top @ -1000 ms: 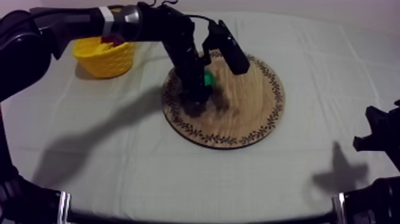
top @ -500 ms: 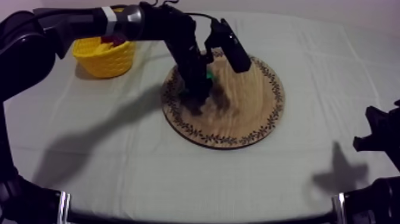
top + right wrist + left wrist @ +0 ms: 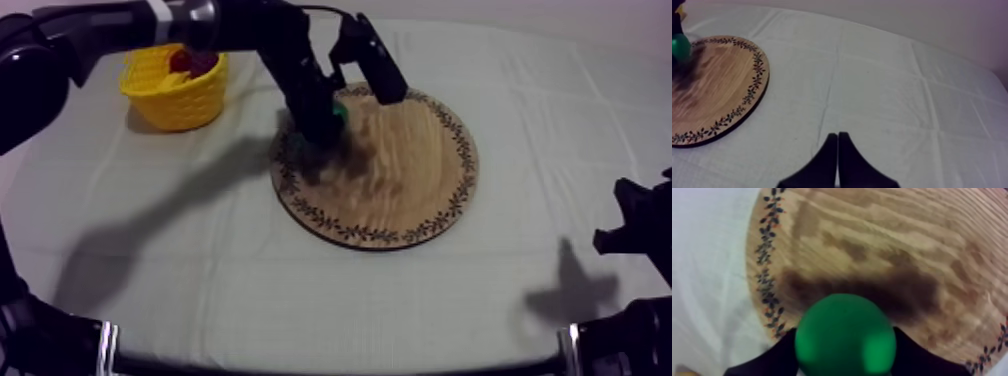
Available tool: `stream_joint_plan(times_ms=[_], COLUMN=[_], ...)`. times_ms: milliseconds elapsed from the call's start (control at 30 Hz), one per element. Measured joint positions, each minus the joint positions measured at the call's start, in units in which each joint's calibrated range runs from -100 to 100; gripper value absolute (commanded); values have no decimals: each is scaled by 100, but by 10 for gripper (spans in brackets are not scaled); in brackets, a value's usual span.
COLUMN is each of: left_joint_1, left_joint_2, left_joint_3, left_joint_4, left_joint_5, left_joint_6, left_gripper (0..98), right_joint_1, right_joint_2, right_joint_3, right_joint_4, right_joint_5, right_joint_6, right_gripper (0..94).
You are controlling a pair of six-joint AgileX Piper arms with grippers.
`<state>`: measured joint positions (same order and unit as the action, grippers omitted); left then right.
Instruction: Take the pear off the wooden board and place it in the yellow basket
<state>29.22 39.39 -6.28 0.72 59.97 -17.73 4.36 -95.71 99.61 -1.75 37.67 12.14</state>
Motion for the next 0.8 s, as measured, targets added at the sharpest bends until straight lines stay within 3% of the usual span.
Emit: stream_joint_plan(times_ms=[433,800], left_joint_1=[-642,-1422], left_joint_2=[-2422,-3993], left_joint_3=[1228,837], left_joint_4=[122,68], left_joint_5=[623,1951], left_joint_6=[-392,-50], left_gripper=[544,566], right_joint_1=[0,-3], right_joint_2=[0,0], right_joint_3=[0,0], right_joint_4=[0,0], right_joint_5=[0,-6], right_joint_6=[0,-3], right_gripper=[3,3])
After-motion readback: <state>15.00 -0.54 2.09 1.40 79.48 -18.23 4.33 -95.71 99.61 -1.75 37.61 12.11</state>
